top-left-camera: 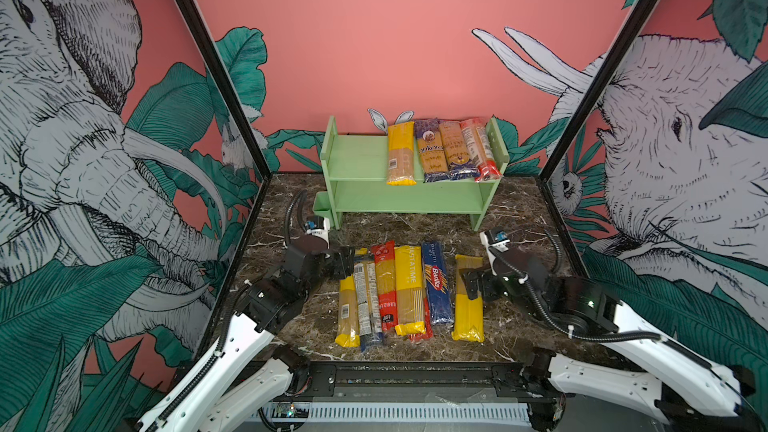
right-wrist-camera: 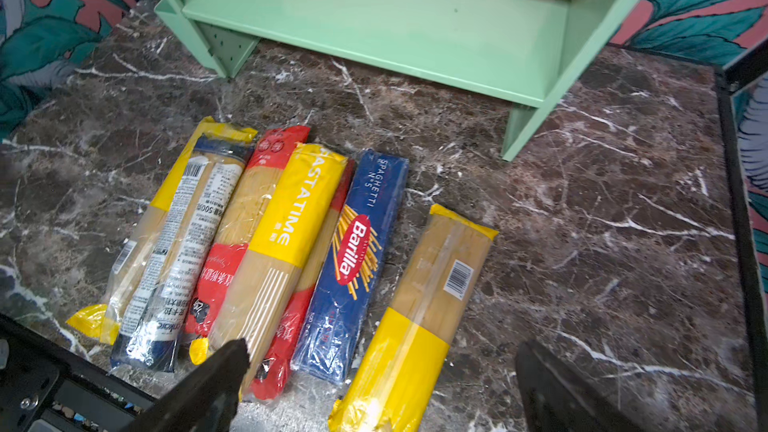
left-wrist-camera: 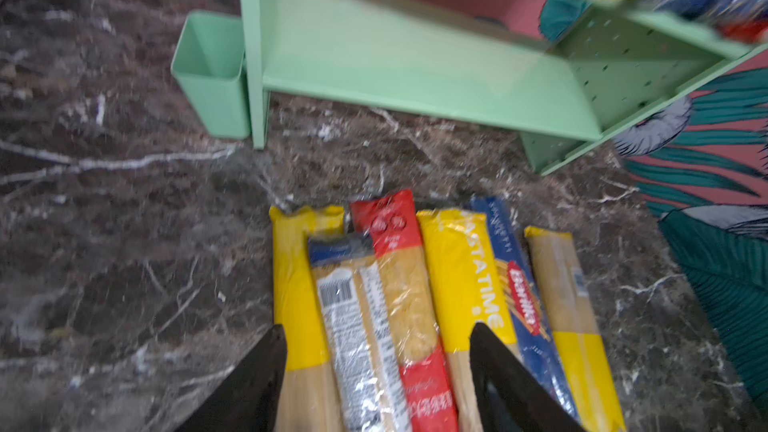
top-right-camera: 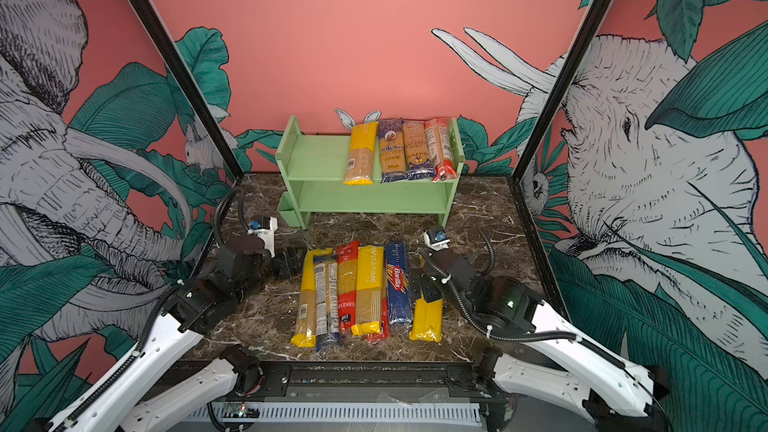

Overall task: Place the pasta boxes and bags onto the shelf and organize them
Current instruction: 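Lower the left gripper back to the pasta row on the table, then grasp the clear white-labelled spaghetti pack with the left gripper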

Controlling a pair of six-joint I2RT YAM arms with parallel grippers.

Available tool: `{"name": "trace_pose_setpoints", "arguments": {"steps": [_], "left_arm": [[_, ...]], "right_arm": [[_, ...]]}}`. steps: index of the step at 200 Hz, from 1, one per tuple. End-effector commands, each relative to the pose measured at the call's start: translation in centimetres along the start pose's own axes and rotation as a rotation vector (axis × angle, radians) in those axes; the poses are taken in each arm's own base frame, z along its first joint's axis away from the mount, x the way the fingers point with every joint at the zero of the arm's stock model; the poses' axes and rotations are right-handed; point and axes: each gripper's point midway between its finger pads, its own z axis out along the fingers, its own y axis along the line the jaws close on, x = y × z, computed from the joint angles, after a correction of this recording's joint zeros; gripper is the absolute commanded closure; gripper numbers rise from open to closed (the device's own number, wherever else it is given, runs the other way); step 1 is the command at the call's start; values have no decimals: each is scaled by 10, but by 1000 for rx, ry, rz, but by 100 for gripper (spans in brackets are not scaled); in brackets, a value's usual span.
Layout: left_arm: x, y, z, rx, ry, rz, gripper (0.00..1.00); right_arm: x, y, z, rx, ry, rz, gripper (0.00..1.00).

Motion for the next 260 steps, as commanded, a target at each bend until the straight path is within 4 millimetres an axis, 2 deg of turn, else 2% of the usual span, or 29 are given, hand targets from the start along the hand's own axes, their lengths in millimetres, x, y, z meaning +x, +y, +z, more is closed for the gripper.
{"name": "trace_pose_setpoints", "arguments": {"steps": [1, 35, 60, 82, 153, 224, 233, 237, 241, 260], "left_arm": [[39, 13, 1, 3, 80, -91, 30], [87, 28, 10, -7, 184, -131, 32], [109, 29, 13, 21, 208, -142, 32], [118, 30, 15, 27, 213, -160, 33], [138, 1, 32, 83, 292, -115, 34], [169, -10, 50, 39, 367, -46, 34], [172, -12, 51, 35, 371, -37, 33], [173, -13, 53, 32, 373, -33, 25], [174, -14, 54, 31, 376, -33, 23], [179, -17, 61, 21, 397, -23, 22]], "right_arm": [[5, 22, 16, 21, -4, 5, 1], [10, 59, 28, -22, 5, -11, 1], [8, 70, 28, -49, -14, 12, 1], [6, 65, 27, -25, -24, 18, 1], [-3, 32, 16, 88, -84, -9, 1], [14, 16, 24, 111, -69, -6, 1], [16, 15, 25, 111, -68, -7, 1], [17, 14, 25, 111, -69, -5, 1], [18, 13, 25, 112, -68, -6, 1], [21, 8, 25, 112, -70, 2, 1]]}}
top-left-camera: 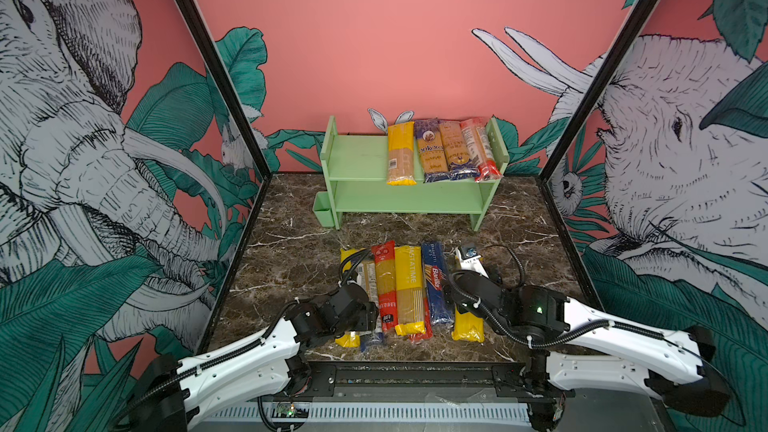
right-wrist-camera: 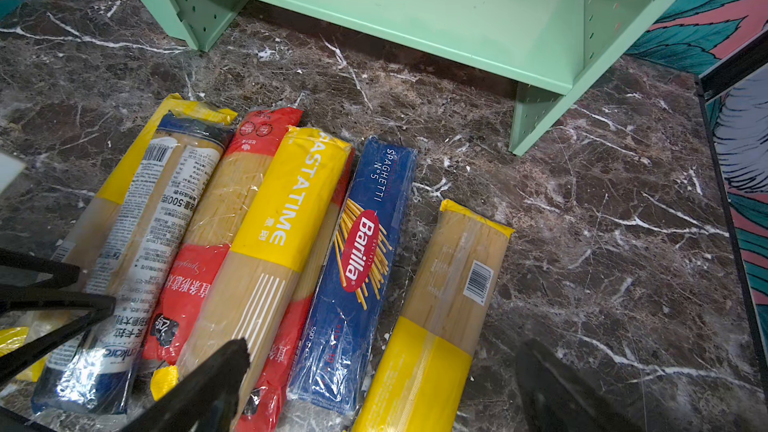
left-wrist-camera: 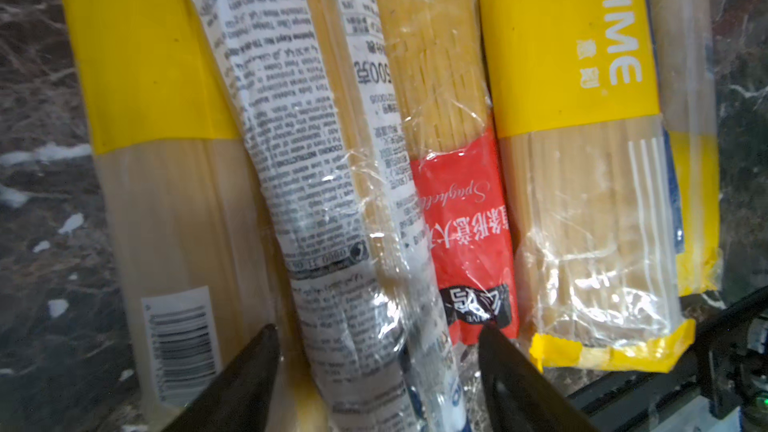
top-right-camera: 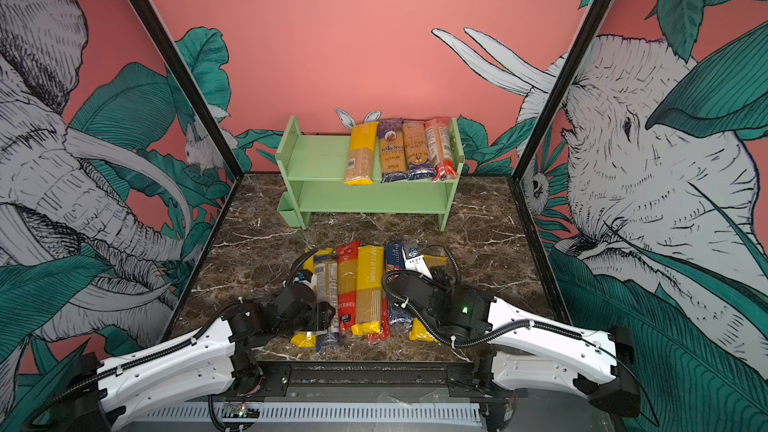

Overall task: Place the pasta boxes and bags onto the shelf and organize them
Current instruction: 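Grasp the clear white-labelled spaghetti pack with the left gripper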

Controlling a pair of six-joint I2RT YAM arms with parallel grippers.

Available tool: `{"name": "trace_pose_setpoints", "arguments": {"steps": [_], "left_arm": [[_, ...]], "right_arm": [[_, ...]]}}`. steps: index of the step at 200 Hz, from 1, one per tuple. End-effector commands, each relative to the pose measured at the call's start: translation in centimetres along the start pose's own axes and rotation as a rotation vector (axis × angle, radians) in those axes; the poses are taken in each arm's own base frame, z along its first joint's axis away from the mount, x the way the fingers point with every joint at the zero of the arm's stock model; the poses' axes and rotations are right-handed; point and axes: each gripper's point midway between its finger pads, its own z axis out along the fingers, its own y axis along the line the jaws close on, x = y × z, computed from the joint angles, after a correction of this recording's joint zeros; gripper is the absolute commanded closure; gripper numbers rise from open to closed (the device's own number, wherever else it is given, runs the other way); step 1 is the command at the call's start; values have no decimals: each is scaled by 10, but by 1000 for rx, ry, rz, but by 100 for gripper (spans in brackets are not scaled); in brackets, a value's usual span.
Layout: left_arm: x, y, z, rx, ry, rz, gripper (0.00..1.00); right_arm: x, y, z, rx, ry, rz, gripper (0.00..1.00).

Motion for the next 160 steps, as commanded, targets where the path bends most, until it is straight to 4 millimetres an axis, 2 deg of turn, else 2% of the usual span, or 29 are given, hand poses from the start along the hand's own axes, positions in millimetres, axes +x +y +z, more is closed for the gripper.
{"name": "trace_pose_setpoints", "arguments": {"steps": [1, 53, 91, 111, 139, 160], "left_arm": [[-3, -1, 10, -19, -17, -23, 22], [5, 6, 33, -116, 52, 11, 21], [11, 7, 52, -165, 103, 23, 27], [15, 8, 58, -179, 127, 26, 39], [16, 8, 58, -182, 131, 25, 48], [13, 8, 51, -189, 127, 31, 64]], "right_arm": [[-3, -8, -2, 6, -27, 20, 1], [6, -25, -6, 15, -43, 45, 1], [12, -38, -8, 26, -51, 64, 1], [15, -42, -9, 27, -52, 67, 1], [17, -45, -9, 31, -53, 66, 1], [17, -47, -9, 32, -55, 64, 1]]}}
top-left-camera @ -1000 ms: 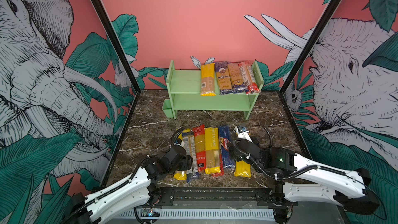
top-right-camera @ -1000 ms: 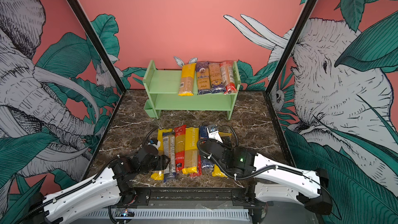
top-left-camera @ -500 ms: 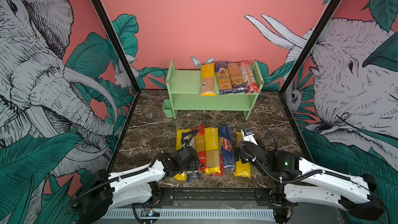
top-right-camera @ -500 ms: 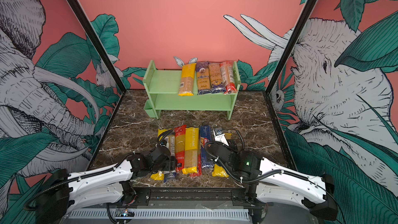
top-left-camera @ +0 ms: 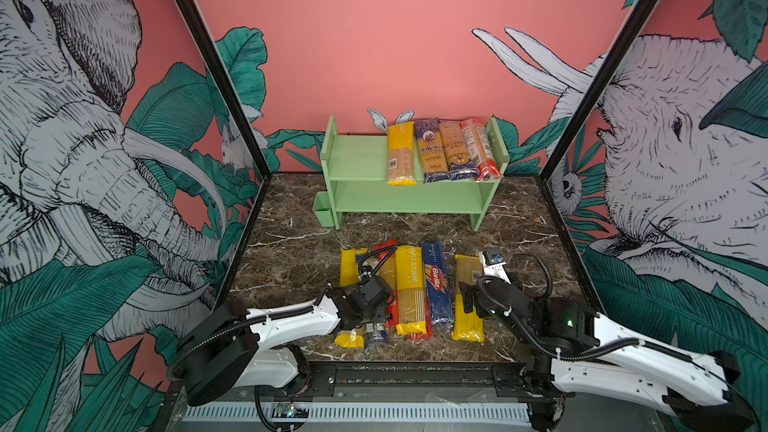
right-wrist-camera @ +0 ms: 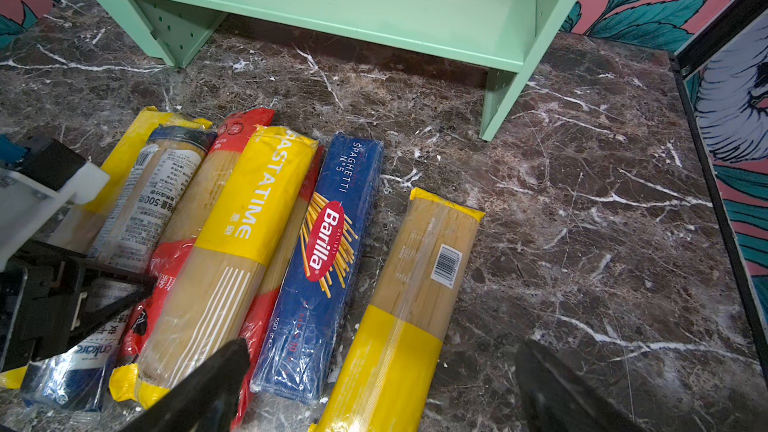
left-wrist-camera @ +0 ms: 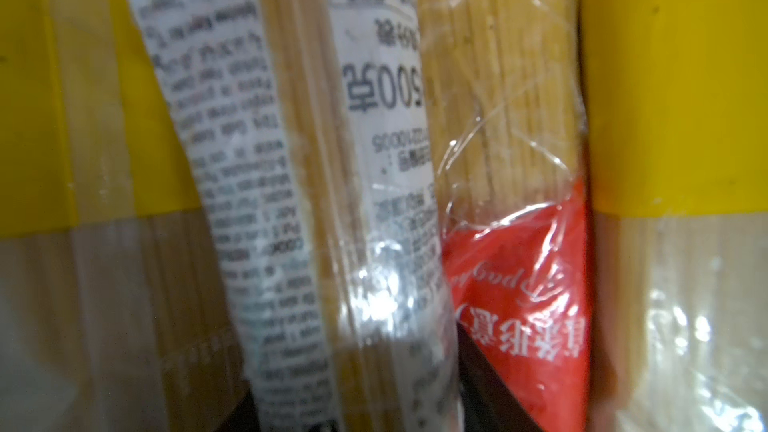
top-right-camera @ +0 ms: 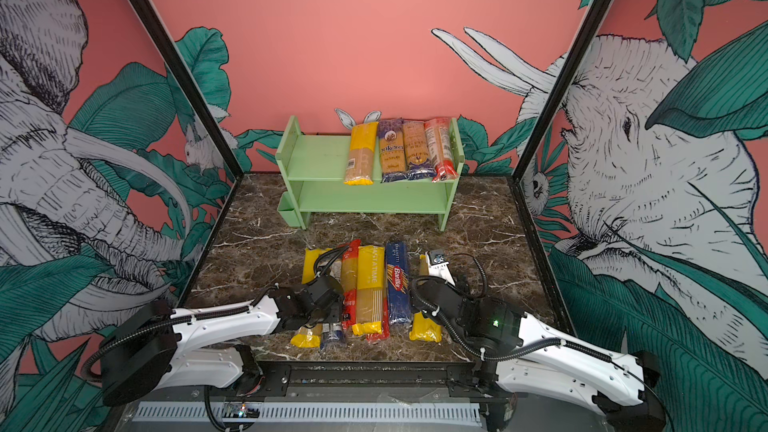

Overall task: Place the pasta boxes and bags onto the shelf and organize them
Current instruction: 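Grasp the clear white-labelled spaghetti pack with the left gripper, then lift the clear pack upright to the upper shelf with the left gripper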

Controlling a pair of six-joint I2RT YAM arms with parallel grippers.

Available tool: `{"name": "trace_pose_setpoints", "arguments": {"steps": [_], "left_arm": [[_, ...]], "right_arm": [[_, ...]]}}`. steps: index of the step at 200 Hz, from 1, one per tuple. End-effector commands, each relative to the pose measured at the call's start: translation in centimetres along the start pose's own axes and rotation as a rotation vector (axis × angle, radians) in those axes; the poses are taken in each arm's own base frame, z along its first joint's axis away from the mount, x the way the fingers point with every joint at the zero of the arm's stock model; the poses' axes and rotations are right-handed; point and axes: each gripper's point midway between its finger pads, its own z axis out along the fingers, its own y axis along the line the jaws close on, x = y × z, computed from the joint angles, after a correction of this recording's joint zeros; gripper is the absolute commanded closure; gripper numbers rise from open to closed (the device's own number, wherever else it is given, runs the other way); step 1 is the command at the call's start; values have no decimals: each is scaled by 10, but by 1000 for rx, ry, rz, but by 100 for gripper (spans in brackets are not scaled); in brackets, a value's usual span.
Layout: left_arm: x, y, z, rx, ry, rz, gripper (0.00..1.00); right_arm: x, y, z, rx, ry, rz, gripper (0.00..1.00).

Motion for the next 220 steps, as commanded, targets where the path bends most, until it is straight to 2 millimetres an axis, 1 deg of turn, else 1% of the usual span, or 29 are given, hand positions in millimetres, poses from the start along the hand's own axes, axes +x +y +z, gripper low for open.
{"name": "trace_pose_setpoints", "arguments": {"steps": [1, 23, 44, 58, 83, 103, 118, 138, 158, 190, 220], "left_arm": [[16, 17, 4, -61, 58, 22, 64], [8, 17, -12, -64, 31, 32, 82], [-4, 15, -32, -55, -13, 47, 94], [-12, 14, -46, -44, -48, 60, 100], [-26, 9, -70, -18, -101, 75, 100], [-33, 8, -85, -8, -127, 88, 100], [-39, 6, -96, 0, -147, 98, 100], [-49, 5, -116, 4, -188, 115, 100], [-64, 6, -145, 0, -247, 137, 100], [-93, 4, -200, -17, -348, 181, 100], [-133, -8, -248, -52, -482, 230, 100]], "right_arm": [[-1, -7, -1, 23, -11, -3, 1], [-2, -5, 0, 15, -14, -6, 1], [-3, -2, 2, 6, -15, -8, 1], [-3, 0, 4, 0, -14, -9, 1], [-4, 5, 7, -11, -10, -12, 1], [-4, 7, 8, -18, -7, -16, 1], [-5, 7, 7, -20, -9, -16, 1], [-8, 6, 5, -25, -18, -14, 1], [-11, 5, 3, -28, -26, -13, 1], [-17, 5, 0, -30, -39, -15, 1], [-25, 6, -2, -36, -55, -19, 1]]}}
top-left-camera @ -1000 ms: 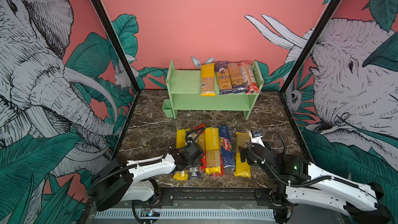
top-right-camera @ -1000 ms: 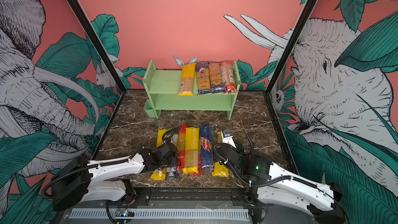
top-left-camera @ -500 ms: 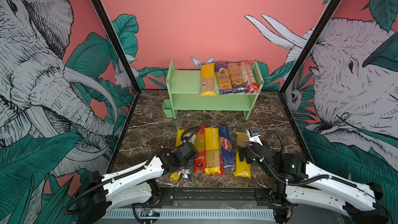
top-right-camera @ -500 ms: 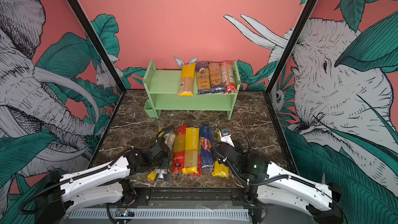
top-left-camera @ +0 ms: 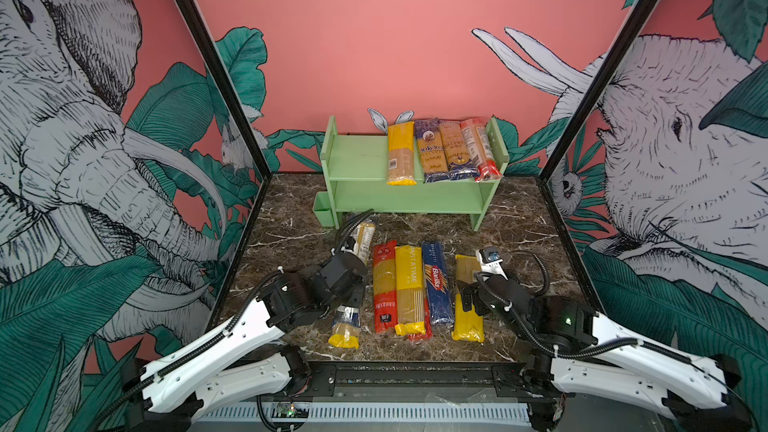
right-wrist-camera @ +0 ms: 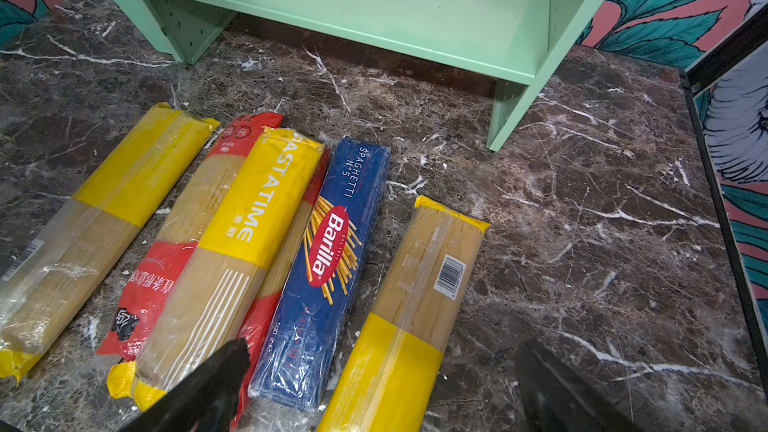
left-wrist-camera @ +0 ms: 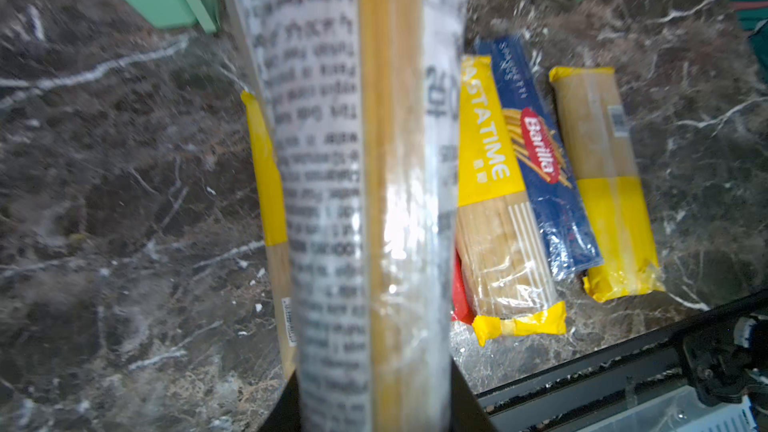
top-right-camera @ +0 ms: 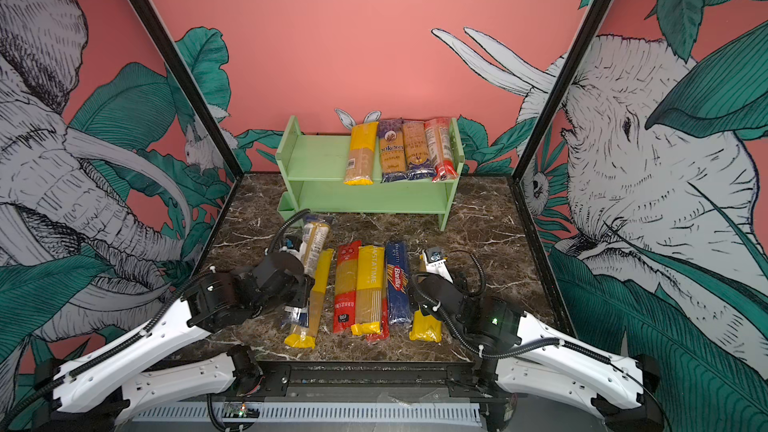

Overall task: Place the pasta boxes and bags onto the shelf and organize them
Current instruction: 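Lift the clear pack upright to the upper shelf with the left gripper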

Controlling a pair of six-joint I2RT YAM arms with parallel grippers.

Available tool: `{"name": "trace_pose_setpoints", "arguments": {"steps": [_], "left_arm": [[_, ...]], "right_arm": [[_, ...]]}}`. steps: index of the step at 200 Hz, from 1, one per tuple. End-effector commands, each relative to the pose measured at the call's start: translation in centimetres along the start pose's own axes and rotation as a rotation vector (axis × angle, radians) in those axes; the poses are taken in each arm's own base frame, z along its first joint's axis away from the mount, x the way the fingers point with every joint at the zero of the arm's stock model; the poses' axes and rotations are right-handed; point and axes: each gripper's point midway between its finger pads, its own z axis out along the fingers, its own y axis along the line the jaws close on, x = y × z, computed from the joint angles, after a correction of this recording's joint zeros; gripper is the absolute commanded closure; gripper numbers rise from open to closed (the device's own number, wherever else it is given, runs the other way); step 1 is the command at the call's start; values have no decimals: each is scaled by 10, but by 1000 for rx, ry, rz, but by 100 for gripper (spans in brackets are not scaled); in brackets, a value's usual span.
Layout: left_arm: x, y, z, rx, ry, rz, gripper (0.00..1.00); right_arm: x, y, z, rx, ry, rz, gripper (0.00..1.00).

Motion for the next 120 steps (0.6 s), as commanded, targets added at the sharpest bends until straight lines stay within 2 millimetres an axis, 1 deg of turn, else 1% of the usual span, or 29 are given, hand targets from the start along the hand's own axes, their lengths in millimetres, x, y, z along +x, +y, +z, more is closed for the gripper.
{"name": "trace_pose_setpoints", "arguments": {"steps": [1, 22, 35, 52, 87, 106, 120], "left_arm": [[-60, 7, -38, -68, -196, 50, 100], [-99, -7, -53, -87, -251, 114, 100], [-122, -20, -56, -83, -267, 149, 100], [-153, -31, -57, -61, -288, 164, 100], [-220, -35, -59, -32, -361, 133, 100], [-252, -38, -58, -40, -391, 143, 100], [-275, -42, -54, -32, -412, 152, 100]], "right_arm": [[-18, 2, -6, -12, -48, 19, 1], [-25, 3, -8, -16, -58, 11, 1], [-30, 3, -10, -16, -61, 3, 1], [-36, 2, -14, -16, -73, -4, 1], [-53, 0, -22, -19, -97, -15, 1], [-66, -1, -27, -17, -109, -26, 1], [-76, -1, -30, -13, -116, -39, 1]]}}
